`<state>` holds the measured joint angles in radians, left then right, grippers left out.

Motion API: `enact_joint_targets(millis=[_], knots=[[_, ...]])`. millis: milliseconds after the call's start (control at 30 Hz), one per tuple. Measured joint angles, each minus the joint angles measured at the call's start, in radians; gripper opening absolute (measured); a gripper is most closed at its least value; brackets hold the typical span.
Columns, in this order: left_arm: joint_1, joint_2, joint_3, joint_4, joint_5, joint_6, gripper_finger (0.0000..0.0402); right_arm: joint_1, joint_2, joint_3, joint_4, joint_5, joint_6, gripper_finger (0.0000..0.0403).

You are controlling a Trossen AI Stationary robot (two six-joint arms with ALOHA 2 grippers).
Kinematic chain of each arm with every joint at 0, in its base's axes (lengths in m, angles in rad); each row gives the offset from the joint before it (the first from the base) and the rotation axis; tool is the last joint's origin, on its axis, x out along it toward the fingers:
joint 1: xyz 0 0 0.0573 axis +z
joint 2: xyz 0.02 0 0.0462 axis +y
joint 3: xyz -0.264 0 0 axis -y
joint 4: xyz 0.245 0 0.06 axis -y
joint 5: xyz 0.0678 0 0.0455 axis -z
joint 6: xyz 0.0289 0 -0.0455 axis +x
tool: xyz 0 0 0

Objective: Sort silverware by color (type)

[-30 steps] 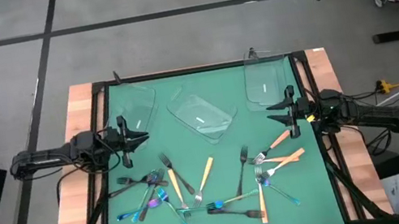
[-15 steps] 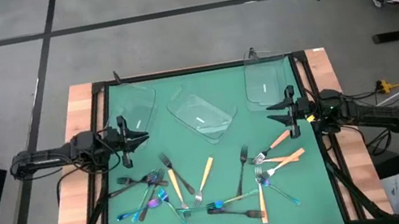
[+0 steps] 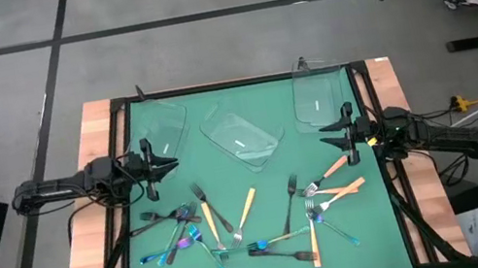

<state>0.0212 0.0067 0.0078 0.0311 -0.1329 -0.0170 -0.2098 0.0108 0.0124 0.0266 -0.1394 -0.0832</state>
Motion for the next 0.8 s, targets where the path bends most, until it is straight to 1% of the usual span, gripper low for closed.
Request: enact_joint_targets(millis=[633, 733, 800], knots=[[0.0, 0.0, 0.0, 0.002, -0.009, 0.0, 0.0046, 0.0, 0.0, 0.0, 0.001, -0.01, 0.004, 0.0124], [0.0, 0.0, 0.0, 0.002, -0.009, 0.0, 0.0046, 0.0, 0.0, 0.0, 0.007, -0.009, 0.036, 0.0124], [0.0, 0.0, 0.0, 0.002, -0.009, 0.0, 0.0046, 0.0, 0.0, -0.002, 0.03, -0.002, 0.087, 0.0124]])
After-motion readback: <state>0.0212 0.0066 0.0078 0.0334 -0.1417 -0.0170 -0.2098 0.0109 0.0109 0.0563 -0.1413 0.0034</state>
